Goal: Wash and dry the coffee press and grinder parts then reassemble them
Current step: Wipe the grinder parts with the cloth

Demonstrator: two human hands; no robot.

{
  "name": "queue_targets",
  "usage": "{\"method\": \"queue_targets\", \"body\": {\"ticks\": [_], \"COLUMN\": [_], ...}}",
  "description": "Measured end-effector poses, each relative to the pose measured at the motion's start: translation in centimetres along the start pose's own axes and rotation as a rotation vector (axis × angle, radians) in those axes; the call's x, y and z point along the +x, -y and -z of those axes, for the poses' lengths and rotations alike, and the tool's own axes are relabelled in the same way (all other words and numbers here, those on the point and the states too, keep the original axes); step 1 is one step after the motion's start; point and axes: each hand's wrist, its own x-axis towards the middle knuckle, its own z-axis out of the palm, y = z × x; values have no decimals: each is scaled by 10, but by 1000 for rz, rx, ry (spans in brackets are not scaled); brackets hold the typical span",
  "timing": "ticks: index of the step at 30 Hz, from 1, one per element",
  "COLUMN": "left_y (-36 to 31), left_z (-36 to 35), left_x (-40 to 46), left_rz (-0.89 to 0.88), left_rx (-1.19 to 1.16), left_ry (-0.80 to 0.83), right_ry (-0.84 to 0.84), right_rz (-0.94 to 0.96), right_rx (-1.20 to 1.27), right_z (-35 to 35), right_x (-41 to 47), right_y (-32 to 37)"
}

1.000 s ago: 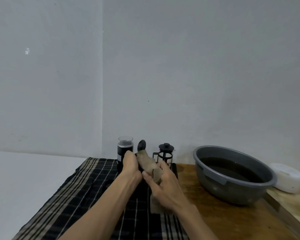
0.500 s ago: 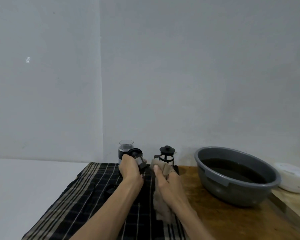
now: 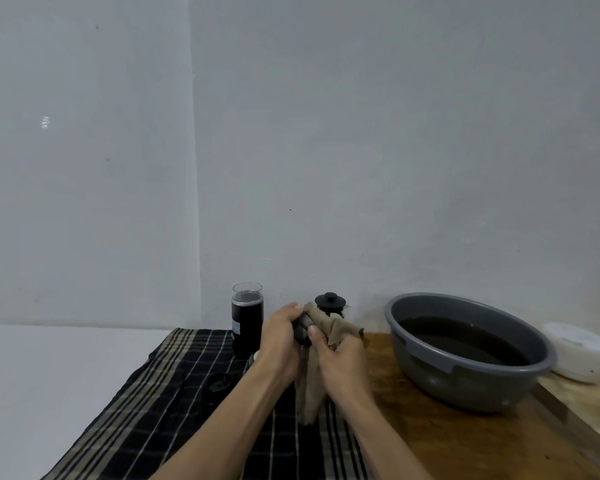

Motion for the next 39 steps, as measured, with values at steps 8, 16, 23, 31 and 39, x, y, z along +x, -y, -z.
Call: {"method": "queue_targets", "body": {"ticks": [8, 16, 23, 31, 39], "left_y": [-4, 3, 10, 26, 19], "left_z": [7, 33, 38, 22, 10], "left_x": [-2, 5, 12, -10, -15], "left_rz": [90, 116, -55, -731, -413], "left_rx": [101, 270, 467, 1038, 943], "left_ry": [54, -115, -131, -172, -5], "right_ry": [-96, 167, 314, -33, -95], "right_rz": [21, 126, 204, -114, 66], "right_rx": [216, -369, -309, -169, -95], "right_z": [-4, -2, -4, -14, 0], "right_x": [-7, -12, -18, 2, 9], "right_y": [8, 12, 11, 25, 12]}}
